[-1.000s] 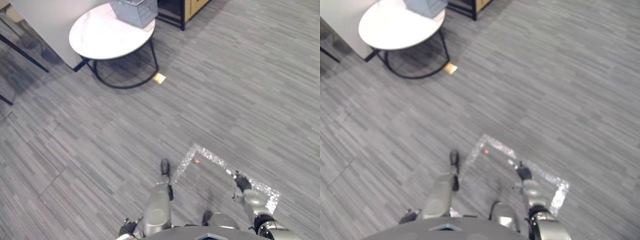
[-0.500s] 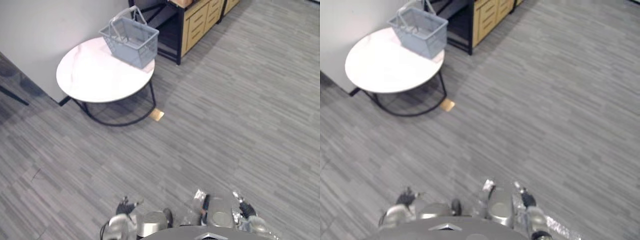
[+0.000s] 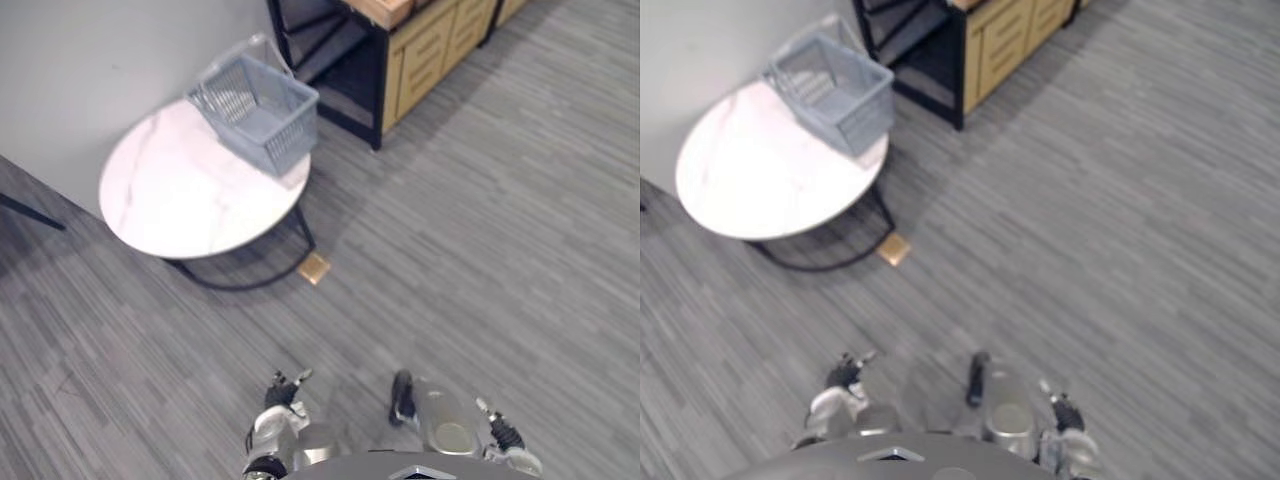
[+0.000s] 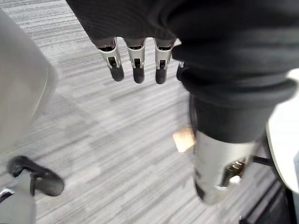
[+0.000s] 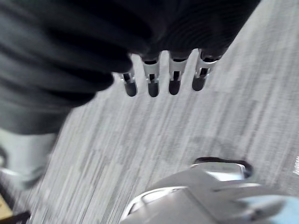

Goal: Pick vegetable in the basket

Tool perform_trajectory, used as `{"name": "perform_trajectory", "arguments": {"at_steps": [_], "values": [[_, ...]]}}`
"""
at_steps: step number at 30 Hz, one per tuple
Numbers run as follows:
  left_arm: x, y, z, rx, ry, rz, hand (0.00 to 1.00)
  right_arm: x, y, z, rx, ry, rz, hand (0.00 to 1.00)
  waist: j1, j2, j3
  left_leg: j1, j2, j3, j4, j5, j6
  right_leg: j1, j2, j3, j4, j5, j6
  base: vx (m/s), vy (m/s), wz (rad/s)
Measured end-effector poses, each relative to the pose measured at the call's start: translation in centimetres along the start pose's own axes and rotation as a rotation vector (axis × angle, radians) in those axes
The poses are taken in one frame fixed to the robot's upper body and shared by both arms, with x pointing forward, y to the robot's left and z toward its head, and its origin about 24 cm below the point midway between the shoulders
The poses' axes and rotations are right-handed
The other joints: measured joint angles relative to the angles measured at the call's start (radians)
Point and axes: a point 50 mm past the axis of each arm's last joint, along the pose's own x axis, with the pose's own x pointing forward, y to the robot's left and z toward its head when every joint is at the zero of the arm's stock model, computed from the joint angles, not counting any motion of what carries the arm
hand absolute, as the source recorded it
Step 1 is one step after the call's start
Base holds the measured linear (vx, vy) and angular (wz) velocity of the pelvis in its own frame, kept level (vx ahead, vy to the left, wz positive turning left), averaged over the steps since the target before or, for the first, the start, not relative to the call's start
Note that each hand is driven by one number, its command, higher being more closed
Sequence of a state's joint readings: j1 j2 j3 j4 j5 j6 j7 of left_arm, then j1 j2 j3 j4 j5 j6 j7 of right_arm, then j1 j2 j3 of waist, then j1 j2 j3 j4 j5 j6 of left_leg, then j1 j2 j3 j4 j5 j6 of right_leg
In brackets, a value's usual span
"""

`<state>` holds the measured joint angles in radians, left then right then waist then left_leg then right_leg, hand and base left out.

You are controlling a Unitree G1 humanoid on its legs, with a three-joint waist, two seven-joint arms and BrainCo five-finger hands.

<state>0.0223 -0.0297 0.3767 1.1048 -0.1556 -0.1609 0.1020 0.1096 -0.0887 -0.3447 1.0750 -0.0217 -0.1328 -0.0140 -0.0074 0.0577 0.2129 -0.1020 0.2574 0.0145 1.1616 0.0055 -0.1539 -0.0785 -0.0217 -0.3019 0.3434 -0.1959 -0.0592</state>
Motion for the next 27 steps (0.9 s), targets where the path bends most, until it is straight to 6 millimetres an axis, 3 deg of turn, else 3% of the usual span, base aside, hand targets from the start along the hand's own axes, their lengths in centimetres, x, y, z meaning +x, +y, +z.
{"name": "perform_trajectory", "arguments": {"at_steps": [3, 5, 6, 7, 8, 10, 12, 13, 16, 17, 18, 20, 22, 24, 27], "values": [[-0.3, 1.9, -0.5, -0.062, -0.002, 0.054, 0.00, 0.0, -0.1, -0.1, -0.028, 0.002, 0.002, 0.00, 0.024, -0.009, -0.007, -0.154, -0.010, 0.107, 0.001, -0.077, 0.033, 0.153, 0.006, 0.018, -0.131, -0.016, 0.019, 0.47, -0.121, -0.14], [-0.4, 2.6, -0.7, -0.051, 0.008, 0.068, 0.00, 0.1, -0.1, 0.4, -0.039, -0.007, 0.007, 0.00, 0.040, -0.011, -0.005, -0.236, -0.028, 0.159, -0.146, -0.131, 0.061, 0.219, 0.008, 0.027, -0.188, -0.014, 0.042, 0.41, -0.025, -0.18], [-0.6, 3.5, -1.6, -0.037, 0.041, 0.089, 0.00, 0.4, 0.4, 1.3, -0.029, -0.029, 0.019, 0.00, 0.046, -0.023, -0.006, -0.241, -0.038, 0.211, -0.333, -0.148, 0.072, 0.263, 0.005, 0.040, -0.225, -0.010, 0.052, 0.59, 0.052, -0.42], [-0.9, 4.0, -2.6, -0.031, 0.081, 0.104, 0.00, 0.6, 1.1, 2.0, -0.004, -0.054, 0.032, 0.00, 0.047, -0.032, -0.009, -0.223, -0.047, 0.273, -0.568, -0.131, 0.098, 0.302, -0.002, 0.043, -0.258, -0.015, 0.068, 0.60, 0.075, -0.40], [-1.0, 4.4, -3.0, -0.040, 0.098, 0.117, 0.00, 0.6, 1.3, 2.4, 0.000, -0.069, 0.038, 0.00, 0.048, -0.034, -0.010, -0.213, -0.054, 0.294, -0.676, -0.114, 0.120, 0.321, -0.006, 0.043, -0.272, -0.022, 0.080, 0.59, 0.123, -0.23], [-1.5, 5.1, -4.0, -0.032, 0.130, 0.144, 0.00, 0.6, 2.0, 3.0, -0.035, -0.102, 0.064, 0.00, 0.059, -0.039, -0.016, -0.192, -0.070, 0.364, -0.979, -0.042, 0.157, 0.415, -0.030, 0.037, -0.315, -0.073, 0.139, 0.54, 0.218, -0.02], [-1.6, 5.7, -4.3, -0.008, 0.144, 0.154, 0.00, 0.4, 1.9, 2.2, -0.067, -0.079, 0.071, 0.00, 0.068, -0.053, -0.038, -0.199, -0.088, 0.400, -0.955, 0.053, 0.193, 0.440, -0.065, 0.041, -0.304, -0.102, 0.169, 0.49, 0.245, 0.16], [-1.6, 6.1, -4.3, 0.069, 0.150, 0.143, 0.00, 0.3, 2.1, 1.1, -0.078, -0.042, 0.081, 0.00, 0.064, -0.072, -0.076, -0.206, -0.126, 0.413, -0.957, 0.079, 0.215, 0.418, -0.099, 0.039, -0.259, -0.099, 0.170, 0.69, 0.343, 0.43], [-1.3, 6.7, -3.4, 0.176, 0.132, 0.134, 0.00, -0.1, 2.6, -0.4, -0.105, 0.012, 0.101, 0.00, 0.061, -0.119, -0.107, -0.179, -0.215, 0.385, -0.986, 0.049, 0.257, 0.309, -0.172, 0.093, -0.004, -0.046, 0.162, 0.56, 0.272, 0.63], [-1.2, 7.2, -3.1, 0.193, 0.129, 0.143, 0.00, -0.2, 2.5, -1.0, -0.113, 0.032, 0.100, 0.00, 0.060, -0.132, -0.105, -0.131, -0.240, 0.369, -0.988, 0.018, 0.266, 0.255, -0.192, 0.138, 0.178, 0.047, 0.161, 0.71, 0.303, 0.63], [-1.2, 7.4, -3.2, 0.202, 0.141, 0.146, 0.00, -0.3, 2.2, -1.3, -0.111, 0.049, 0.090, 0.00, 0.055, -0.136, -0.102, -0.065, -0.256, 0.345, -1.001, -0.015, 0.266, 0.191, -0.214, 0.155, 0.385, 0.173, 0.184, 0.69, 0.282, 0.57], [-1.3, 7.4, -3.3, 0.249, 0.156, 0.133, 0.00, -0.4, 1.9, -1.7, -0.134, 0.054, 0.089, 0.00, 0.034, -0.132, -0.094, 0.052, -0.286, 0.293, -1.034, -0.049, 0.263, 0.097, -0.248, 0.150, 0.658, 0.169, 0.184, 0.49, 0.174, 0.67], [-0.8, 6.8, -2.4, 0.319, 0.130, 0.095, 0.00, -0.6, 1.5, -2.4, -0.147, 0.073, 0.085, 0.00, 0.023, -0.130, -0.088, 0.181, -0.299, 0.227, -1.096, -0.079, 0.231, -0.003, -0.247, 0.124, 0.736, 0.082, 0.170, 0.46, 0.075, 0.90], [-0.5, 6.3, -1.6, 0.329, 0.109, 0.082, 0.00, -0.7, 1.3, -2.6, -0.141, 0.080, 0.082, 0.00, 0.020, -0.129, -0.087, 0.222, -0.297, 0.183, -1.107, -0.108, 0.215, -0.074, -0.249, 0.089, 0.654, 0.023, 0.162, 0.40, -0.048, 0.83], [-0.2, 5.4, -1.0, 0.311, 0.086, 0.066, 0.00, -0.8, 0.9, -3.0, -0.118, 0.104, 0.063, 0.00, 0.003, -0.112, -0.084, 0.249, -0.275, 0.077, -1.105, -0.147, 0.190, -0.126, -0.204, 0.098, 0.259, 0.012, 0.159, 0.36, -0.164, 0.95]]}}
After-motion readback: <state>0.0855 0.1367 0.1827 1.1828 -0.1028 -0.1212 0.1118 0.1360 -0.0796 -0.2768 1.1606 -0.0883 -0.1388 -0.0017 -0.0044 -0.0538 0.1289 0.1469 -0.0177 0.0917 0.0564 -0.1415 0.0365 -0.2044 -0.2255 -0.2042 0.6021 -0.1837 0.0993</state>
